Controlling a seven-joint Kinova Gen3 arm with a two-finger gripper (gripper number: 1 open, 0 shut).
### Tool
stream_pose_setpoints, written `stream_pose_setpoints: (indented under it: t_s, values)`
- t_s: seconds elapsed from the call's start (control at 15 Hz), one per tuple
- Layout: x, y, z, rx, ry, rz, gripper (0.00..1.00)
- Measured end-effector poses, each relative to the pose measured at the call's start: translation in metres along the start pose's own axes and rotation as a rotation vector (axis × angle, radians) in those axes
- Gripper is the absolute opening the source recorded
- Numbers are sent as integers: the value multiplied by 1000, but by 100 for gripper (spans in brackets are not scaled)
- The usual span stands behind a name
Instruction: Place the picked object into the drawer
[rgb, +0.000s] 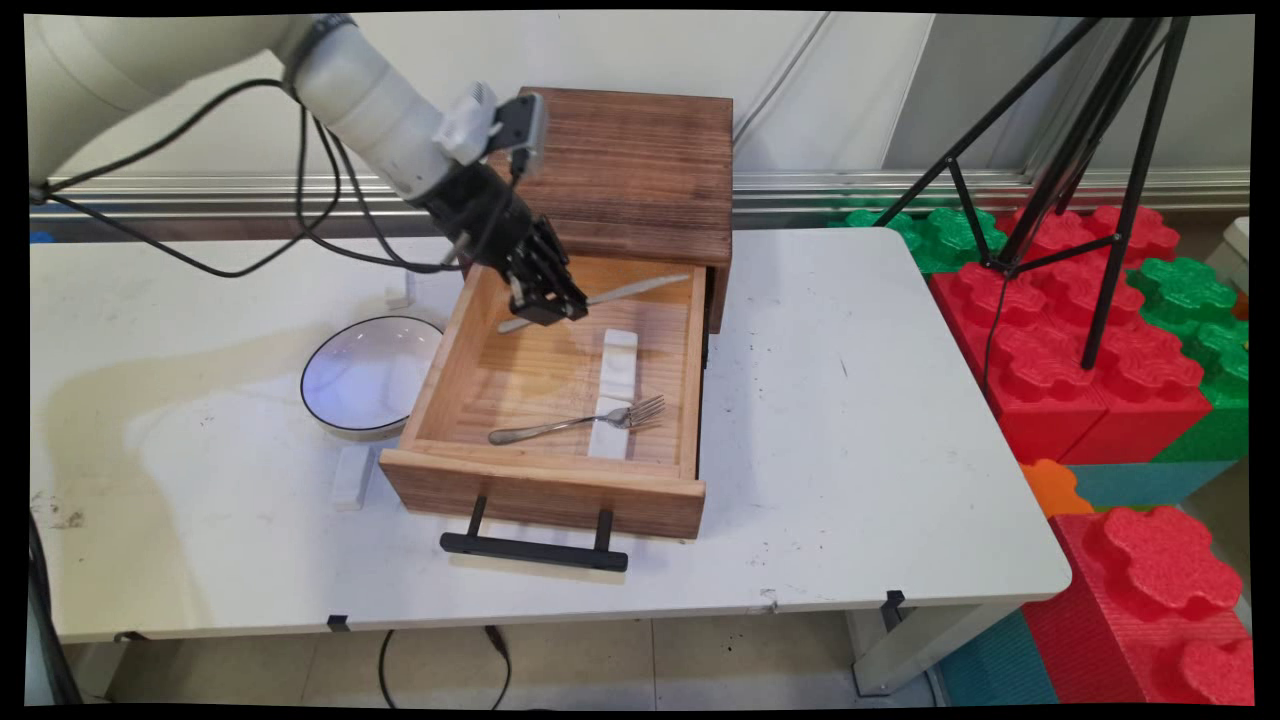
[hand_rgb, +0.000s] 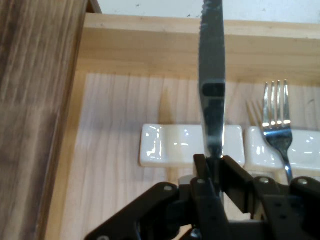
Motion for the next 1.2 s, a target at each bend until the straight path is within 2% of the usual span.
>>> stream_pose_setpoints:
  t_s: [0.67, 1.2]
  values:
    - [-6, -16, 55, -19, -59, -3, 0]
    - [-20, -18, 71, -27, -105, 0, 0]
